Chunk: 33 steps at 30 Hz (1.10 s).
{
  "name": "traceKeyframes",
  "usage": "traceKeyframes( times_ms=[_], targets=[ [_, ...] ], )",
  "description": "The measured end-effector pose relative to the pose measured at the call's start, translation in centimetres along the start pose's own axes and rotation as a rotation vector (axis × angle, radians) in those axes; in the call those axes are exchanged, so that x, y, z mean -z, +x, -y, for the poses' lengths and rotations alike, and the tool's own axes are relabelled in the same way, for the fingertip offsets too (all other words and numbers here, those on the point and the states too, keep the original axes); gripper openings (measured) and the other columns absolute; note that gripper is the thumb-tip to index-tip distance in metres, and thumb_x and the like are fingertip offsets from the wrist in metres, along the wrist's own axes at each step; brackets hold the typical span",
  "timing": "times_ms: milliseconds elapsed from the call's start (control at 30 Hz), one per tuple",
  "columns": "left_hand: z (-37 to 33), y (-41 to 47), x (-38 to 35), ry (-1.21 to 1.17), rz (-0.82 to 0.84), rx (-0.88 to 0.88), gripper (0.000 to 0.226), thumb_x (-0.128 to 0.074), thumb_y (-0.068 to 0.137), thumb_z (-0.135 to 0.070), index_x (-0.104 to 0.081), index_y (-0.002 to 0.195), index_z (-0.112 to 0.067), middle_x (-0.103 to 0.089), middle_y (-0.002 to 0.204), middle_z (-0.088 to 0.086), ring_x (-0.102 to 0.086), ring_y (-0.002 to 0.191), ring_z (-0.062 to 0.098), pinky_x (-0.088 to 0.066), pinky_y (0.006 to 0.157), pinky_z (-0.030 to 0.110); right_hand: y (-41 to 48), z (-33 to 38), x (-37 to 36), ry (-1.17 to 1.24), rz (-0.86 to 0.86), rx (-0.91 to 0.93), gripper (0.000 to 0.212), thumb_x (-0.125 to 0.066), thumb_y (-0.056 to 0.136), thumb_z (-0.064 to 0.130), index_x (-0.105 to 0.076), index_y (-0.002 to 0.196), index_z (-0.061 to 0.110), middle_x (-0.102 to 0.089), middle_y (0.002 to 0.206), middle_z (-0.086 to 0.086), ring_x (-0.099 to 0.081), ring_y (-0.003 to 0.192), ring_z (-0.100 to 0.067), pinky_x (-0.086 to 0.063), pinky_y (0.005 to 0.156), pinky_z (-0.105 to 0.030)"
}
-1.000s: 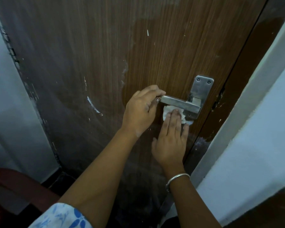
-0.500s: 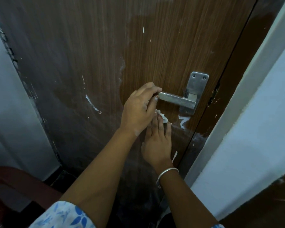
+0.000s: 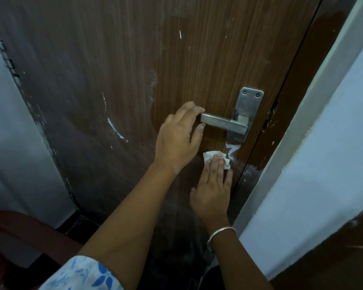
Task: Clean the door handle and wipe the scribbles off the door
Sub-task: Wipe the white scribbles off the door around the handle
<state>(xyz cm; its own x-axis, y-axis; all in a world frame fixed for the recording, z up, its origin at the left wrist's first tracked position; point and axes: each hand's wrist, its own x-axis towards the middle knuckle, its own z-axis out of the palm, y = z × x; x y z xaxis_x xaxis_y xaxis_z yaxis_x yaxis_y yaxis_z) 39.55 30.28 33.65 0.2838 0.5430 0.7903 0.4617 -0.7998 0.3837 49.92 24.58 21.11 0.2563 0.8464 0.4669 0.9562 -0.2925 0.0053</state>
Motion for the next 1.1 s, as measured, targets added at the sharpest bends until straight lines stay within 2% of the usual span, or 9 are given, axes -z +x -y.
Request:
traceKeyframes(
  times_ms=[167,233,367,467,533,633,733,900,1100],
  targets=[
    [-0.4,-0.1,0.1,0.009,0.005,0.005,0.034,-0.049,0.091,-0.022,-0.054,0.124,-0.013,-0.052,0.128,0.003,-0.055,0.104,0.02,-0.047,0.085,0.041,1.4,1.1,0.4,-0.011,0.05,0.119,0.089,-0.057,0.081,0.035,-0.009,0.148,0.002,0.008,0.154,-0.016,0.01,0.142,-0.027,0.011,0.111,-0.048],
    [-0.4,0.0,0.3,0.028,0.013,0.006,0.035,-0.044,0.092,-0.021,-0.053,0.125,-0.013,-0.052,0.129,0.002,-0.055,0.104,0.02,-0.047,0.084,0.042,1.3,0.8,0.4,-0.01,0.051,0.103,0.089,-0.057,0.082,0.035,-0.008,0.148,0.003,0.007,0.155,-0.016,0.011,0.142,-0.026,0.012,0.111,-0.048],
    [-0.5,-0.1,0.4,0.054,0.038,0.006,0.045,-0.033,0.086,-0.017,-0.052,0.127,-0.012,-0.05,0.132,0.003,-0.056,0.103,0.024,-0.046,0.081,0.044,-0.3,-0.4,0.2,0.039,0.021,-0.001,0.09,-0.069,0.073,0.033,-0.026,0.144,-0.001,-0.022,0.152,-0.023,-0.017,0.142,-0.034,-0.003,0.112,-0.052],
    [-0.6,-0.1,0.5,0.043,0.041,0.016,0.048,-0.031,0.084,-0.015,-0.051,0.127,-0.012,-0.05,0.132,0.003,-0.056,0.104,0.025,-0.046,0.082,0.045,-1.5,-1.8,-0.1,0.128,0.048,-0.189,0.1,-0.068,0.076,0.039,-0.009,0.147,0.0,-0.008,0.155,-0.023,-0.006,0.143,-0.036,-0.014,0.113,-0.047],
    [-0.8,-0.2,0.5,0.036,0.042,0.02,0.048,-0.033,0.083,-0.012,-0.051,0.127,-0.012,-0.05,0.132,0.004,-0.055,0.104,0.026,-0.046,0.083,0.045,-1.6,-2.3,0.2,0.242,0.029,-0.308,0.105,-0.066,0.079,0.04,0.004,0.147,0.001,0.007,0.156,-0.021,0.002,0.144,-0.034,-0.031,0.107,-0.041],
    [-0.8,-0.2,0.4,0.023,0.036,0.032,0.047,-0.039,0.082,-0.005,-0.051,0.128,-0.011,-0.05,0.133,0.005,-0.054,0.105,0.026,-0.046,0.085,0.044,-1.2,-2.7,1.2,0.303,-0.069,-0.36,0.104,-0.064,0.08,0.04,0.004,0.146,-0.001,0.011,0.155,-0.021,0.0,0.144,-0.036,-0.042,0.099,-0.038],
    [-0.9,-0.2,0.4,0.026,0.042,0.028,0.048,-0.035,0.082,-0.01,-0.05,0.128,-0.011,-0.049,0.133,0.005,-0.054,0.106,0.026,-0.046,0.085,0.045,-0.9,-3.3,1.3,0.331,-0.133,-0.377,0.102,-0.065,0.08,0.038,0.003,0.146,-0.003,0.011,0.155,-0.022,-0.007,0.143,-0.039,-0.036,0.105,-0.042],
    [-1.0,-0.1,0.2,0.011,0.017,0.024,0.051,-0.03,0.08,-0.014,-0.053,0.124,-0.009,-0.051,0.131,0.007,-0.055,0.105,0.024,-0.046,0.087,0.039,-1.4,-3.7,1.0,0.225,-0.07,-0.359,0.104,-0.069,0.076,0.037,-0.003,0.145,-0.006,0.001,0.153,-0.028,-0.011,0.141,-0.042,-0.029,0.111,-0.046],
    [-1.3,-0.1,-0.3,-0.016,-0.063,0.031,0.045,-0.038,0.079,-0.002,-0.055,0.12,-0.005,-0.052,0.128,0.01,-0.054,0.107,0.022,-0.047,0.09,0.036,-1.2,-2.8,1.4,0.162,0.038,-0.297,0.104,-0.062,0.081,0.041,0.008,0.145,-0.002,0.004,0.155,-0.024,-0.001,0.143,-0.037,-0.013,0.115,-0.041]
  ],
)
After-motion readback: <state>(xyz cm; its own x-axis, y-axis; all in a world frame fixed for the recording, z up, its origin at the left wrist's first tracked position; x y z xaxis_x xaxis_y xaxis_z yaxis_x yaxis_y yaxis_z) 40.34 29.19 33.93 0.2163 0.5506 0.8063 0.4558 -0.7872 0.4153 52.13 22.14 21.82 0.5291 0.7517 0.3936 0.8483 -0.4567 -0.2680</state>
